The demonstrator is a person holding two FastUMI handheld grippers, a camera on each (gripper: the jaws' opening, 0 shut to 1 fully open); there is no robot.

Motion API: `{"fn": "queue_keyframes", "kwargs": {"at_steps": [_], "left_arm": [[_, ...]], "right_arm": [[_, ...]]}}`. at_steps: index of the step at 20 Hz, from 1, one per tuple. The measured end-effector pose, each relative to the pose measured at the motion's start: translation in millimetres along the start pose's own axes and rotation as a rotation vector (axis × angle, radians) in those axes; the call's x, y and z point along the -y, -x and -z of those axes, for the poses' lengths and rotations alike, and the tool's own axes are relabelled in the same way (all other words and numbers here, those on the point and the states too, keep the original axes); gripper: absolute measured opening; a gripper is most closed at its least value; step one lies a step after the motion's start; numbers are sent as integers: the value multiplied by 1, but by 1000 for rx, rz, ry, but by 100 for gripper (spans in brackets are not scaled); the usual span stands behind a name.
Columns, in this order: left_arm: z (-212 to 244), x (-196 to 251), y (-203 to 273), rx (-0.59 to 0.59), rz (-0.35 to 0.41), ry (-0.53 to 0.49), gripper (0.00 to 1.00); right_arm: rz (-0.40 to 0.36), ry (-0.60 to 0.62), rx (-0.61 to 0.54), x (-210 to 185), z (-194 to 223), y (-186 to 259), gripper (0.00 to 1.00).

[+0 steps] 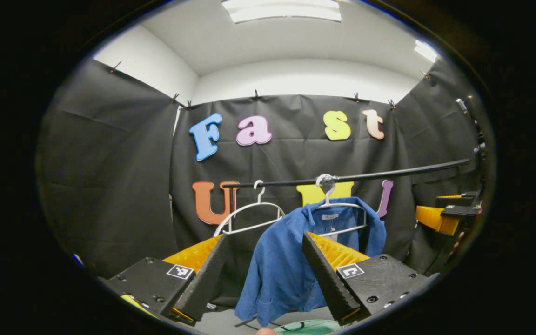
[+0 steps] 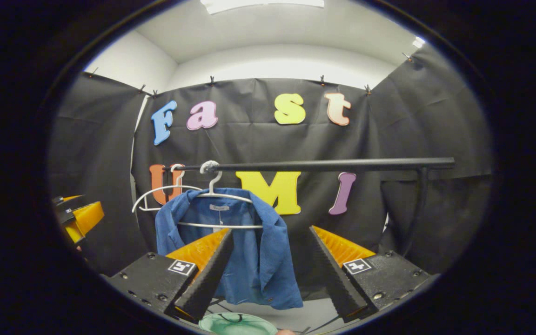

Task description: Grasp the clothes on the hanger with both hands and then place them into the laundry hamper below.

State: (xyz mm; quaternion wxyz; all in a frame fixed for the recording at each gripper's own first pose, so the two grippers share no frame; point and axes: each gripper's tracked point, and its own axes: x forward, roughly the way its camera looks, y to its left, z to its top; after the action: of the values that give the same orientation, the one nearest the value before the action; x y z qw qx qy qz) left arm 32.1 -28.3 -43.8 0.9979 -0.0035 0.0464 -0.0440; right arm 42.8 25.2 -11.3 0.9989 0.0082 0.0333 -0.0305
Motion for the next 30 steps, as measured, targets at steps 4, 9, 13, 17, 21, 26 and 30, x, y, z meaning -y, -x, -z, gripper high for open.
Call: {"fn": "queue_keyframes", "kwargs": {"at_steps": [4,9,13,17,21,26,30], "left_arm": [[24,7,-9,-63,53,59,100],[47,30,-26,-125,115,83,100],[76,57,-48,-174,133,77,100],[108,77,-73,-239,117,84,100],[132,88,-101,-290,83,67,96],[172,96,-133,-376,28,88,97],[179,95,-155,-386,-5,121,96]], "right_arm": [[60,-22,-56,-3,25,-12,100],[97,-51,-123,-7,52,-38,99],[82,-59,-195,-4,85,-71,99],[59,-81,-277,2,117,-110,99],[28,-97,-366,5,148,-152,99],[11,-131,-426,16,168,-187,97],[-8,-183,-422,24,165,-203,91]]}}
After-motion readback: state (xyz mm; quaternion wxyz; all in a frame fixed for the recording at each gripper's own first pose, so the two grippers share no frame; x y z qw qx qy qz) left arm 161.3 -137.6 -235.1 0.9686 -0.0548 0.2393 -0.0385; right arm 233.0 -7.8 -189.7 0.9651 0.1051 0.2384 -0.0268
